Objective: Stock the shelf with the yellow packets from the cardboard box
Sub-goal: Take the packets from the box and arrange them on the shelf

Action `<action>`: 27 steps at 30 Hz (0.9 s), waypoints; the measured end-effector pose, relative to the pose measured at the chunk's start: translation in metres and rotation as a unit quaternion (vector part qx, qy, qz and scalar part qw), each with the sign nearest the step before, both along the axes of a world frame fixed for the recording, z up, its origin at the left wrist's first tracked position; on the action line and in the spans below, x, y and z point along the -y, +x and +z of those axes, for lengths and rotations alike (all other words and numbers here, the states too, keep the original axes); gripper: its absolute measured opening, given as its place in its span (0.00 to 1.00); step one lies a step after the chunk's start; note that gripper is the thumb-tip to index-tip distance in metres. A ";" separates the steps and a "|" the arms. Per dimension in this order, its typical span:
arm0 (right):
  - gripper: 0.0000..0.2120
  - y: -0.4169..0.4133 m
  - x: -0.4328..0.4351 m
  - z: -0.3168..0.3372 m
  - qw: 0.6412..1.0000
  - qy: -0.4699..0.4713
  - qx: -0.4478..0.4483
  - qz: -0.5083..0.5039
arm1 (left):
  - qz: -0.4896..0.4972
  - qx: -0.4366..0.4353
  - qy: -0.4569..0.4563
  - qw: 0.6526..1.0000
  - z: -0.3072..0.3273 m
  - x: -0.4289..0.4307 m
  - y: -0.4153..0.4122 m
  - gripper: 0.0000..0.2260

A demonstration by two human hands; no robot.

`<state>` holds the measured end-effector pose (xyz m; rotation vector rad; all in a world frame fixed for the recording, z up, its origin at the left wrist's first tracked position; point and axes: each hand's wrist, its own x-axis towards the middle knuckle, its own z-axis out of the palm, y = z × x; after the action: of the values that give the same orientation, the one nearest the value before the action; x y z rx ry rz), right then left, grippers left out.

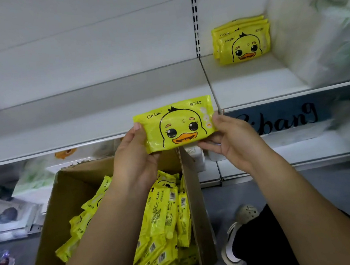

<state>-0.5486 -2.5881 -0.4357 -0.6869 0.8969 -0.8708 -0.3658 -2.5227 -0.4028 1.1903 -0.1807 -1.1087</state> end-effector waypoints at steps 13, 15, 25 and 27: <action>0.07 -0.004 0.014 -0.003 0.988 -0.029 -0.089 -0.126 | -0.043 0.023 0.066 0.997 -0.026 -0.005 -0.010 0.09; 0.05 -0.006 0.017 -0.001 0.984 -0.040 -0.097 -0.143 | -0.040 0.049 0.057 0.996 -0.026 -0.001 -0.012 0.08; 0.09 -0.014 0.036 0.000 0.972 -0.110 -0.061 -0.196 | -0.138 0.111 0.010 0.984 -0.024 0.038 -0.007 0.18; 0.08 -0.020 0.043 -0.001 0.970 -0.118 -0.062 -0.202 | -0.201 0.146 0.022 0.969 -0.016 0.055 -0.008 0.25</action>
<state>-0.5690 -2.6313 -0.4365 -0.7837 1.0773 -1.3244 -0.3733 -2.5776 -0.4189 1.3908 -0.6497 -1.2850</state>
